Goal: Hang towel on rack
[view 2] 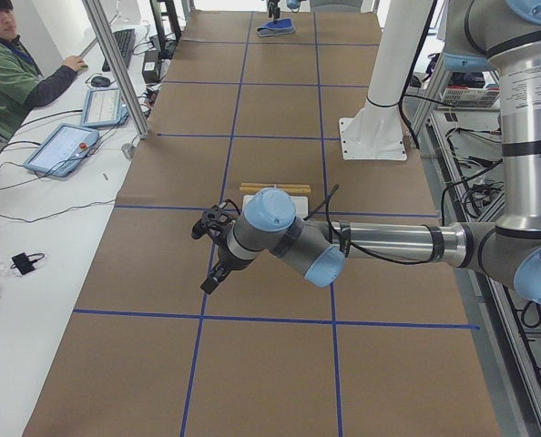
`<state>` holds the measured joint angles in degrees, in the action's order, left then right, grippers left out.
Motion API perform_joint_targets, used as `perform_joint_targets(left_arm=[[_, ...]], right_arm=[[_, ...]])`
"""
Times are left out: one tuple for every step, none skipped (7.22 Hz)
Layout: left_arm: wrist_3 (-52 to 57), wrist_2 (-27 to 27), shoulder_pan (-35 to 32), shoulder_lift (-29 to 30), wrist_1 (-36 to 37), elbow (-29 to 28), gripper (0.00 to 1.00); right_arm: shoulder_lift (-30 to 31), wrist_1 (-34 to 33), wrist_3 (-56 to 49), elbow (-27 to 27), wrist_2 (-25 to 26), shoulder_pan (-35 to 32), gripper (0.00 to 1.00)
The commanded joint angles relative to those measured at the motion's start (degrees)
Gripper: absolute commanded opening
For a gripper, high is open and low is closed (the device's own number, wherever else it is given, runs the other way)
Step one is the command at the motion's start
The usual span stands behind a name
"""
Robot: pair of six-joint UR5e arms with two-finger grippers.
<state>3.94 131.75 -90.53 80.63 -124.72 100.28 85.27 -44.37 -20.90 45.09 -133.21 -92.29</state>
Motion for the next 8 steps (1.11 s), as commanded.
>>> perform_joint_targets(left_arm=[[0.01, 0.09, 0.0, -0.04, -0.09, 0.09, 0.99], [0.1, 0.09, 0.0, -0.04, -0.09, 0.09, 0.99], [0.1, 0.09, 0.0, -0.04, -0.09, 0.09, 0.99], [0.1, 0.09, 0.0, -0.04, -0.09, 0.09, 0.99], [0.1, 0.09, -0.09, -0.12, -0.09, 0.09, 0.99], [0.1, 0.0, 0.0, -0.04, -0.09, 0.09, 0.99], [0.01, 0.0, 0.0, -0.04, -0.09, 0.09, 0.99], [0.01, 0.09, 0.0, -0.04, -0.09, 0.09, 0.99]], right_arm=[[-0.01, 1.65, 1.12, -0.88, 0.32, 0.01, 0.34], [-0.01, 1.74, 1.12, -0.89, 0.23, 0.01, 0.33], [-0.01, 1.74, 1.12, -0.89, 0.23, 0.09, 0.33], [-0.01, 1.74, 1.04, -0.89, 0.32, 0.18, 0.34], [-0.1, 1.74, 1.03, -0.97, 0.32, 0.35, 0.35], [-0.1, 1.74, 1.03, -0.89, 0.32, 0.53, 0.35], [-0.01, 1.83, 1.03, -0.89, 0.32, 0.53, 0.29], [-0.19, 1.74, 1.12, -0.71, 0.32, 0.53, 0.0]])
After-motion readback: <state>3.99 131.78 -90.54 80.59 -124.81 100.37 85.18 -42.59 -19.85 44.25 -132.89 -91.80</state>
